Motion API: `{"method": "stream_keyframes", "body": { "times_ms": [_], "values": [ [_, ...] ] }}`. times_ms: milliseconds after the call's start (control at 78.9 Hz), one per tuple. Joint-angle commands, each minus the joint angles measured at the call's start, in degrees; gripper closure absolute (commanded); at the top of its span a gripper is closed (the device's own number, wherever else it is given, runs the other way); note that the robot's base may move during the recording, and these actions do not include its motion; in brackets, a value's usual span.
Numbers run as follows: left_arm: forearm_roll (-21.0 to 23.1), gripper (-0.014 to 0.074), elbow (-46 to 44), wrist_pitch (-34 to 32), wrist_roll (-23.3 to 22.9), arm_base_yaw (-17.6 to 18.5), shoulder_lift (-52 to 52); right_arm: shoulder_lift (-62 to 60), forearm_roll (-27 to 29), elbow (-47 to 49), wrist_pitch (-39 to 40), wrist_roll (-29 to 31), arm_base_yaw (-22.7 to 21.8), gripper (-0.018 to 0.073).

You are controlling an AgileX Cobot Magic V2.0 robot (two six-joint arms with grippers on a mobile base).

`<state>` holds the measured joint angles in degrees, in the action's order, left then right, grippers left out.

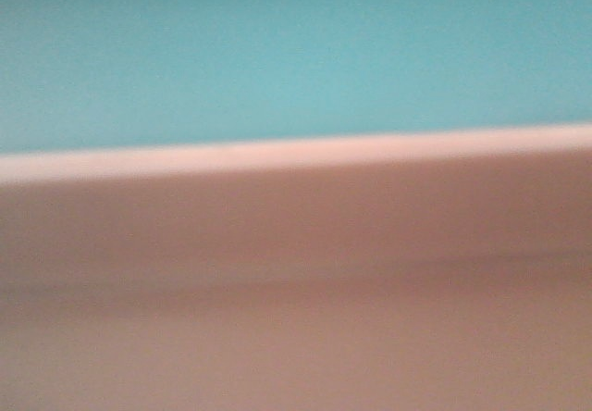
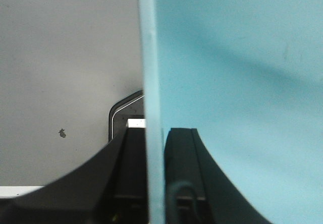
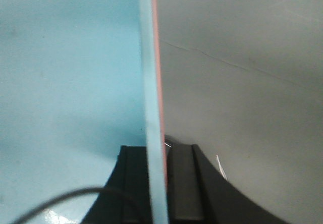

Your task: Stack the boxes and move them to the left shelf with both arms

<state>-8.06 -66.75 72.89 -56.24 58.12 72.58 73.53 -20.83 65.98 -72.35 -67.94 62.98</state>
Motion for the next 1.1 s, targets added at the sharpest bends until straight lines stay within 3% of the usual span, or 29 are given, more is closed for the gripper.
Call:
{"method": "stream_keyframes", "body": {
  "times_ms": [0,1090],
  "values": [
    [10.69,0.0603,-3.04,2.02,-0.30,2.01,-1.25,-1.30,4.66,3.25,-2.32,-0.66,1.55,0.0489],
    [10.84,0.0603,-3.04,2.02,-0.30,2.01,-1.25,-1.30,4.66,3.25,-2.32,-0.66,1.55,0.0489]
  ]
}}
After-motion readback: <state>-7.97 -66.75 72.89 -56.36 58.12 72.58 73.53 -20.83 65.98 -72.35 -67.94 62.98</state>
